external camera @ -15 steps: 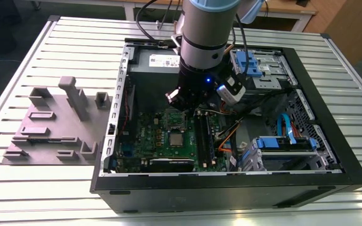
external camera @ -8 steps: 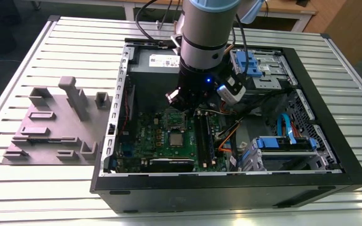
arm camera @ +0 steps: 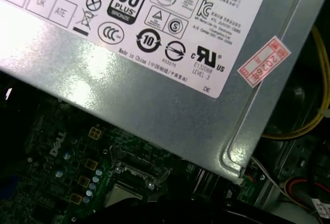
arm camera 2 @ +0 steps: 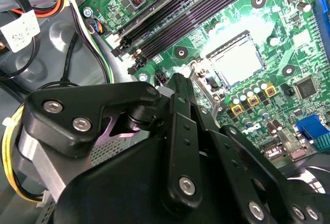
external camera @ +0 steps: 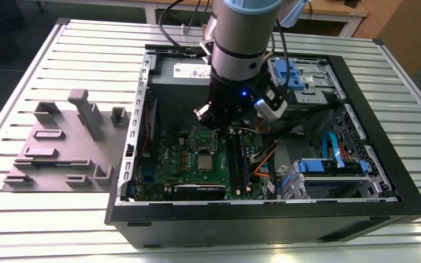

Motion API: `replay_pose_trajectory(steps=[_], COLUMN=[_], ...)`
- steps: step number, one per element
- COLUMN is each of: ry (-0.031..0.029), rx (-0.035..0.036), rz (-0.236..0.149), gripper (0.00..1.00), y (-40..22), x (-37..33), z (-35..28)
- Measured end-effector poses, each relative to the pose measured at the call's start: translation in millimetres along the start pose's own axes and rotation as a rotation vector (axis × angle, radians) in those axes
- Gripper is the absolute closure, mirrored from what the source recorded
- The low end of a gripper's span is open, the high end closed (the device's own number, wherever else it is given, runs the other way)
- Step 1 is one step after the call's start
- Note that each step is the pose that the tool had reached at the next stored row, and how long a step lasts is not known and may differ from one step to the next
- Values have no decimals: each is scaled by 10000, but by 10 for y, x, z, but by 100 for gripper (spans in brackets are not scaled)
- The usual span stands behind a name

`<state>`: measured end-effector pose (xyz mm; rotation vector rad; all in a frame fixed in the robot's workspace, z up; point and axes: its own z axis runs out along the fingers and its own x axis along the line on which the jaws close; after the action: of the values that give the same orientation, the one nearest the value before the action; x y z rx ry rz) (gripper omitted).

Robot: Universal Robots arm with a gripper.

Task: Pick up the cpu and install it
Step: 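Close the cpu cover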

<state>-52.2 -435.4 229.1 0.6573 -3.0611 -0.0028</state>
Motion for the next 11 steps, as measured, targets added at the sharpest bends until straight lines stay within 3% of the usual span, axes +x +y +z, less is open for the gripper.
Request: replay_pose_trajectory(steps=[11], ry=[1], rx=[0], rz=[-4], gripper=[90], y=[0], x=[0], z=[0])
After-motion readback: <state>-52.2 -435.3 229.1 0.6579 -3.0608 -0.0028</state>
